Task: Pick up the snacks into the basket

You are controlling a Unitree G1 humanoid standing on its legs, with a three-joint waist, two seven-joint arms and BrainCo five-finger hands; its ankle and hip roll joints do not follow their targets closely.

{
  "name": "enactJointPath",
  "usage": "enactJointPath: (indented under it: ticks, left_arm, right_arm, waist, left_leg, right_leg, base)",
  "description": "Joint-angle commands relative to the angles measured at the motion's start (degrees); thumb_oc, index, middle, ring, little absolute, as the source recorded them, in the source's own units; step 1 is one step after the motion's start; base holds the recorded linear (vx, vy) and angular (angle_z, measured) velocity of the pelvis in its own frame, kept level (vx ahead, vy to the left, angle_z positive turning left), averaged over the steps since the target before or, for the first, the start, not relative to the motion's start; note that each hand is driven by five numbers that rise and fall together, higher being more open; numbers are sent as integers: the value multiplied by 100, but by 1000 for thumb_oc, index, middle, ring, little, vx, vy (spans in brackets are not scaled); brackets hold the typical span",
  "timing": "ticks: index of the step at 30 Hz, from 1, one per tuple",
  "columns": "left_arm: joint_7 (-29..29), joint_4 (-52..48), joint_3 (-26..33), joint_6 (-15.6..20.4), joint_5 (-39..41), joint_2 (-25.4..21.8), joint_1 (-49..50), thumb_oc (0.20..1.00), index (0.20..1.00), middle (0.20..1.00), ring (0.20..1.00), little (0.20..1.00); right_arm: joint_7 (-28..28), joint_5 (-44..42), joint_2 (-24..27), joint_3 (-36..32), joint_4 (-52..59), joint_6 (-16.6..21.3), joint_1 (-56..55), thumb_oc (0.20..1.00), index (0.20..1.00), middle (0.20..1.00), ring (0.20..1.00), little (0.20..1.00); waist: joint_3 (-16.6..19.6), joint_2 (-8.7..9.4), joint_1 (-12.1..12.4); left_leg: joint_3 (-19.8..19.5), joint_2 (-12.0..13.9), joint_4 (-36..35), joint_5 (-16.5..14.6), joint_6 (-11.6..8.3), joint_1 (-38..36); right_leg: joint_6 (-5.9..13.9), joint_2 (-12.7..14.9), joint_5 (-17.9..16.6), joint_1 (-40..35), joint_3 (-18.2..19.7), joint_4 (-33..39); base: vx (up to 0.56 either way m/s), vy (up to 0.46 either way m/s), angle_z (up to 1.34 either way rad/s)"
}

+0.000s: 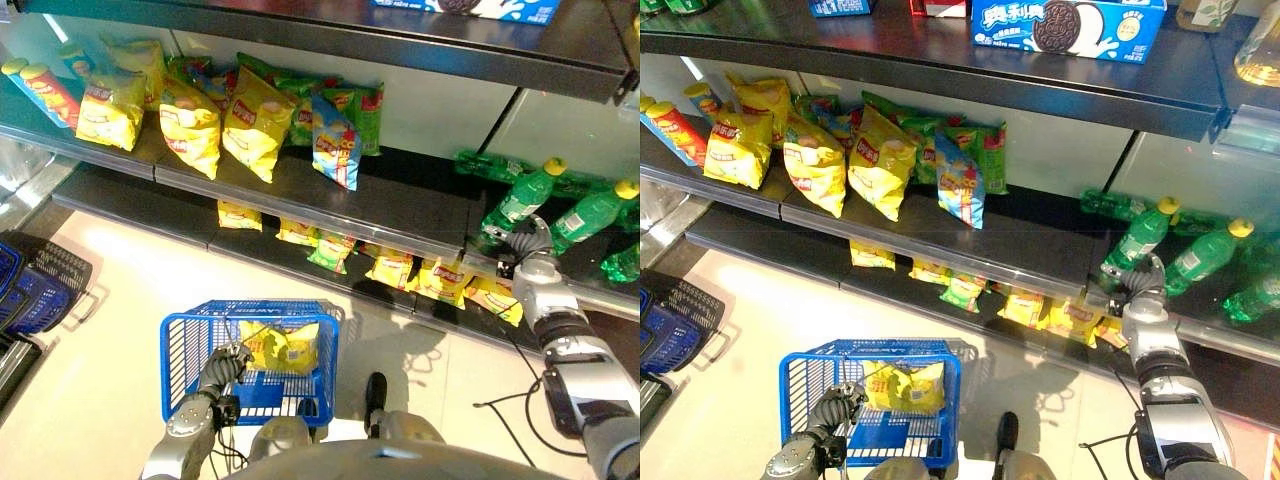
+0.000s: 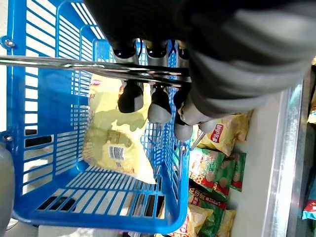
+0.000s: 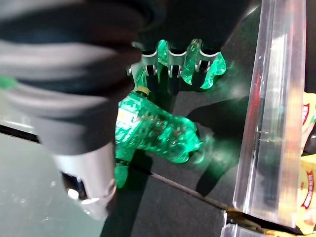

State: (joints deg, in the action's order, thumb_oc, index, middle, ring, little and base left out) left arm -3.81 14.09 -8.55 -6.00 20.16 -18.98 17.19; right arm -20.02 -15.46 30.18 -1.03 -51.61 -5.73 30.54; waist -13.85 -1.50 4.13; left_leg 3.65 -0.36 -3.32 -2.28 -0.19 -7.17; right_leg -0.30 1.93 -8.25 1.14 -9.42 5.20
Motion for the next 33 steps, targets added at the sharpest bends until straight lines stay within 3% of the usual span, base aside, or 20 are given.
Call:
enactJointPath:
  ticks: [1,33]
  left_arm:
    - [-11,-1113,-216,457,235,-432,-104,200,200,200,200,200]
    - [-24,-1395,-706,534,434,-688,-128,200,200,200,200,200]
  right_arm:
    - [-85,-186,305,335,-220,202,836,1000,1000,1000,1000,1000]
    - [-101,-501,607,605,-1949,40,2504,1000,1000,1000,1000,1000]
  waist:
    - [48,170,164]
    - [-132,46,355]
  left_leg:
    - [-308,172,180,100,-123,540]
    - [-438,124,177,161,-108,727]
  right_leg:
    - [926,762,422,145,47,-742]
    - [934,811,442,302,-94,-854]
  base:
    - [-32,6,1]
    - [-1,0,1]
